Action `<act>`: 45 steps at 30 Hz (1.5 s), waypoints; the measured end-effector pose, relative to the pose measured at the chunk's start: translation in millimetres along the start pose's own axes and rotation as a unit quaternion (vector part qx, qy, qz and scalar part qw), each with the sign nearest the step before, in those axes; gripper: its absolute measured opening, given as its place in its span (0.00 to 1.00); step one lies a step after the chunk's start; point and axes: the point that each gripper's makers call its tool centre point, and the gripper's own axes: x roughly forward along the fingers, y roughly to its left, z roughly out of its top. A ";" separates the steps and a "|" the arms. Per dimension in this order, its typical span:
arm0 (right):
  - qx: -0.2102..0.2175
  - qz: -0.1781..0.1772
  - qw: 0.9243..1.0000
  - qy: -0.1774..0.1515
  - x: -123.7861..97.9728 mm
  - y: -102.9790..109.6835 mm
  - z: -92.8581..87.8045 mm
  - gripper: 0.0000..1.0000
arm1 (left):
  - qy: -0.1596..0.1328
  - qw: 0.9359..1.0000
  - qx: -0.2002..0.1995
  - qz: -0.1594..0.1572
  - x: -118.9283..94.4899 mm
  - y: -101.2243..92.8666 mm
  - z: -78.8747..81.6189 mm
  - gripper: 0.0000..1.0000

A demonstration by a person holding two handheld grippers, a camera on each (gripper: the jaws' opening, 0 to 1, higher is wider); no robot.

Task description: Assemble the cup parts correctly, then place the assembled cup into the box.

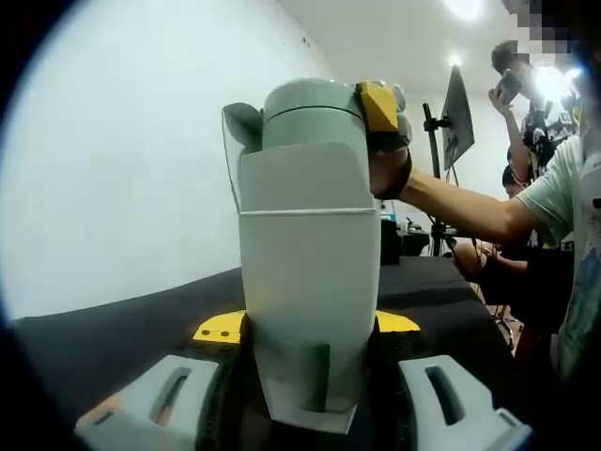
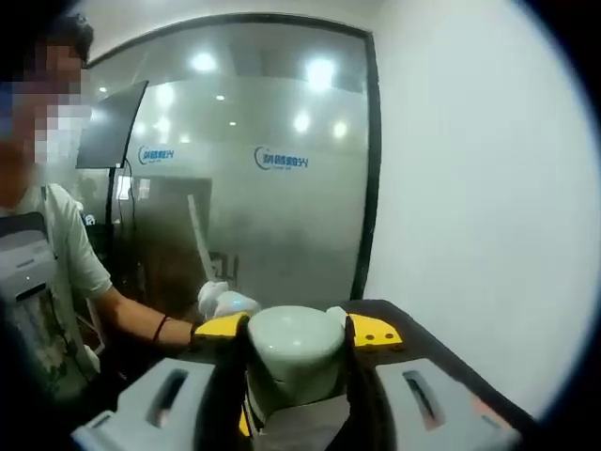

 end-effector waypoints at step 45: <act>0.008 -0.087 0.995 -0.048 -67.6 -27.6 19.8 0.17 | -0.021 0.999 -0.014 0.035 -29.1 8.6 15.0 0.47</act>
